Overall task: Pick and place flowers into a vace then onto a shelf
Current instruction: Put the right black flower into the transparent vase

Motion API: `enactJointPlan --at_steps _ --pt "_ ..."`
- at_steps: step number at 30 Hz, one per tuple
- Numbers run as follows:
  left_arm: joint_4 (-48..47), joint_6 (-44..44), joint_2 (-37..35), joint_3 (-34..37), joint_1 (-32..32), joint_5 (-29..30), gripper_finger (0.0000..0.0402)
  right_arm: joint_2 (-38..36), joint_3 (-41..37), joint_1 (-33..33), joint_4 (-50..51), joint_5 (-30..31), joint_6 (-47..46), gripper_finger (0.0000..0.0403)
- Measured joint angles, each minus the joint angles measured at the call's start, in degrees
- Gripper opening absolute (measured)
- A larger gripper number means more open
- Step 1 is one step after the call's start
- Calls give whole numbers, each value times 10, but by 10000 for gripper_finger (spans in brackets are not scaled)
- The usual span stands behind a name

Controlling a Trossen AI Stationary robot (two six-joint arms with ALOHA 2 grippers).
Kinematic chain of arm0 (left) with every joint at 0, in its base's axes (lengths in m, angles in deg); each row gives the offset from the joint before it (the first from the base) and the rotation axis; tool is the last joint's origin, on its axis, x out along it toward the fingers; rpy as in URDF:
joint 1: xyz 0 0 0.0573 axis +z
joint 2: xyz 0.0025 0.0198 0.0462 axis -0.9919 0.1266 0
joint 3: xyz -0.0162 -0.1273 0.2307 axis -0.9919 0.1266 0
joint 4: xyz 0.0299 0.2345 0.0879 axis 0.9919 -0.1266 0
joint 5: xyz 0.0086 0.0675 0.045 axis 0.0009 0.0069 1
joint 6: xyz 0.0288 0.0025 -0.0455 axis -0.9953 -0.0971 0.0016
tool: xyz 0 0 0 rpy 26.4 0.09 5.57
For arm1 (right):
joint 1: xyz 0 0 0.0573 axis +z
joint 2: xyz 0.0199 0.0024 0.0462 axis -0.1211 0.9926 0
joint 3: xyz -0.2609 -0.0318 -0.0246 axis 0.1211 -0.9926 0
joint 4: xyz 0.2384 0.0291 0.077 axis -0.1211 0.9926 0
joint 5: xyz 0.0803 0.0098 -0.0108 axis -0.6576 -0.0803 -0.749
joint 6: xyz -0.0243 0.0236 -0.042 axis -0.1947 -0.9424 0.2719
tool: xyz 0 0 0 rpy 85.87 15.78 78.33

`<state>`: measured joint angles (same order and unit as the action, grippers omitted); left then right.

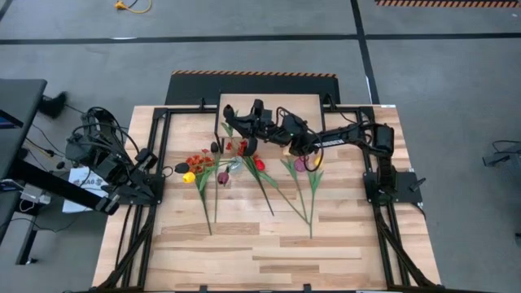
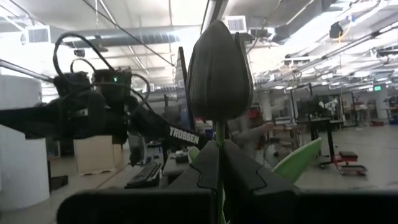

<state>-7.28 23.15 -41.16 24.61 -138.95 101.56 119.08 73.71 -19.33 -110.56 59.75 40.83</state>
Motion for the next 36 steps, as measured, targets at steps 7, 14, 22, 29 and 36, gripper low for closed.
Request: enactJointPlan --at_steps 7,14,22,29,36 --pt "0 3 0 0 0 0 16 0 0 0 33 0 1 0" --pt "0 11 0 0 0 0 16 0 0 0 71 0 1 22" --pt "0 12 0 0 0 0 16 -1 0 0 135 -1 1 40" --pt "0 13 0 0 0 0 16 -2 0 0 173 -2 1 42" --pt "0 21 0 0 0 0 16 -10 0 0 241 -1 12 59"
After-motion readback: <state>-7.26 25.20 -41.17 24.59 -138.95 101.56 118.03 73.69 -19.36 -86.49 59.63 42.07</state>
